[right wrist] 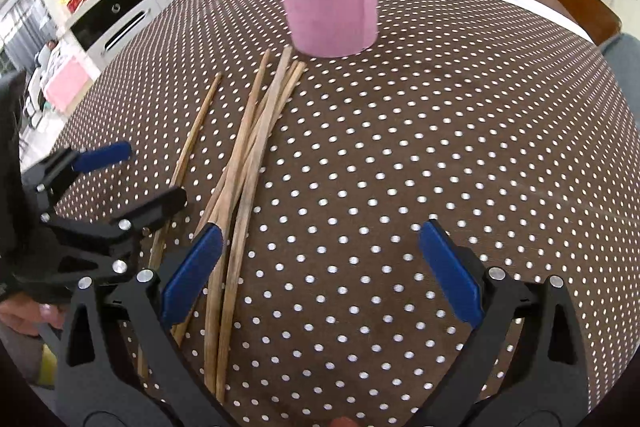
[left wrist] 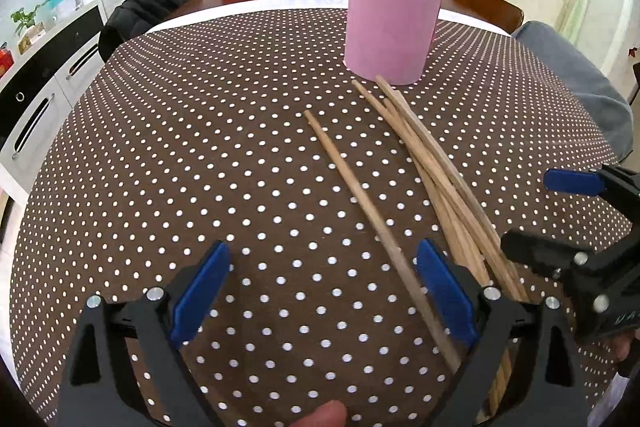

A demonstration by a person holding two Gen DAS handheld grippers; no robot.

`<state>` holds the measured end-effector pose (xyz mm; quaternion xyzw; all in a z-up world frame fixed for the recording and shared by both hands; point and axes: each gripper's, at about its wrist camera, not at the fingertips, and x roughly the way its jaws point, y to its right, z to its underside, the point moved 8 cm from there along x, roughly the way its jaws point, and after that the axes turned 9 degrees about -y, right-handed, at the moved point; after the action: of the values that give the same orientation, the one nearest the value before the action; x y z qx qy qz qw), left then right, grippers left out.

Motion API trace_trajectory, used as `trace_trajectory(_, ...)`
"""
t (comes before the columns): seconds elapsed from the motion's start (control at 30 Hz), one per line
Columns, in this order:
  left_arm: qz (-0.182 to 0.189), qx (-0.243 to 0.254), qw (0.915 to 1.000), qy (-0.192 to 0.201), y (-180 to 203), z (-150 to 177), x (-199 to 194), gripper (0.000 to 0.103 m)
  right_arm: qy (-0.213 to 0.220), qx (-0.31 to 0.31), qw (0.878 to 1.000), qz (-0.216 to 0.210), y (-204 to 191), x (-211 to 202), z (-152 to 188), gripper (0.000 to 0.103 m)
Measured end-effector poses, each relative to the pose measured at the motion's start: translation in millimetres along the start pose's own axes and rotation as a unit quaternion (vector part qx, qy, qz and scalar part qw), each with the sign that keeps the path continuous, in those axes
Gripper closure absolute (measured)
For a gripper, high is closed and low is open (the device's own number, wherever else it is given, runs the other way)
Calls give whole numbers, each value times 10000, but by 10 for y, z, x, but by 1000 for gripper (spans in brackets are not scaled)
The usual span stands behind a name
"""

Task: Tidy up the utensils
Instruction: 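Move both open grippers back down to the stick pile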

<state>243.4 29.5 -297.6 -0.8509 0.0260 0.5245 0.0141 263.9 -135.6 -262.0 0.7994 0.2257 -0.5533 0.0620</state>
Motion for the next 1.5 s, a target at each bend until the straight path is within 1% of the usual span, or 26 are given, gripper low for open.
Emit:
trace_trajectory(0.03,-10,5,10000,0,-15,11,-18,10,-9,-48,10000,6,-26,13,-4,6)
trace_trajectory(0.23,-24,60,10000,-30,-32,31,-34,10,68,-291,9984,489,-73,-7,-35,6)
trace_trajectory(0.43,-141,133,9998,-26,55,128,-60,10,15,-249,9990,358,-18,-12,-28,6)
trace_trajectory(0.63,-106,109,9999,-51,48,161,-78,10,45,-336,9986,396,4,-25,-32,7)
trace_trajectory(0.8,-73,165,9998,-52,56,304,-120,10,36,-416,9983,406,-35,-23,-3,7)
trace_trajectory(1.0,-70,166,9998,-53,48,281,-119,10,109,-381,9984,401,-60,-12,-38,7)
trace_trajectory(1.1,-61,182,9998,-58,45,283,-127,10,121,-341,9988,328,-75,1,-76,7)
trace_trajectory(1.13,-62,181,9998,-60,42,294,-134,10,117,-361,9987,354,-73,1,-73,8)
trace_trajectory(1.2,-58,195,9998,-64,28,321,-150,10,-75,-559,9970,535,-72,47,-12,9)
trace_trajectory(1.23,-56,194,9998,-71,18,307,-145,10,-33,-629,9965,550,-86,37,-5,9)
trace_trajectory(1.3,-66,184,9998,-70,15,312,-153,10,-77,-574,9971,490,-85,32,19,10)
trace_trajectory(1.37,-83,201,9997,-61,31,316,-160,10,-58,-584,9971,485,-117,27,17,15)
trace_trajectory(1.4,-81,219,9997,-61,34,315,-162,10,-45,-580,9971,480,-126,15,24,22)
trace_trajectory(1.43,-59,244,9997,-65,36,316,-163,10,-26,-622,9969,487,-147,-7,38,32)
trace_trajectory(1.5,-12,298,9995,-70,40,332,-168,10,-63,-670,9965,504,-156,-54,75,42)
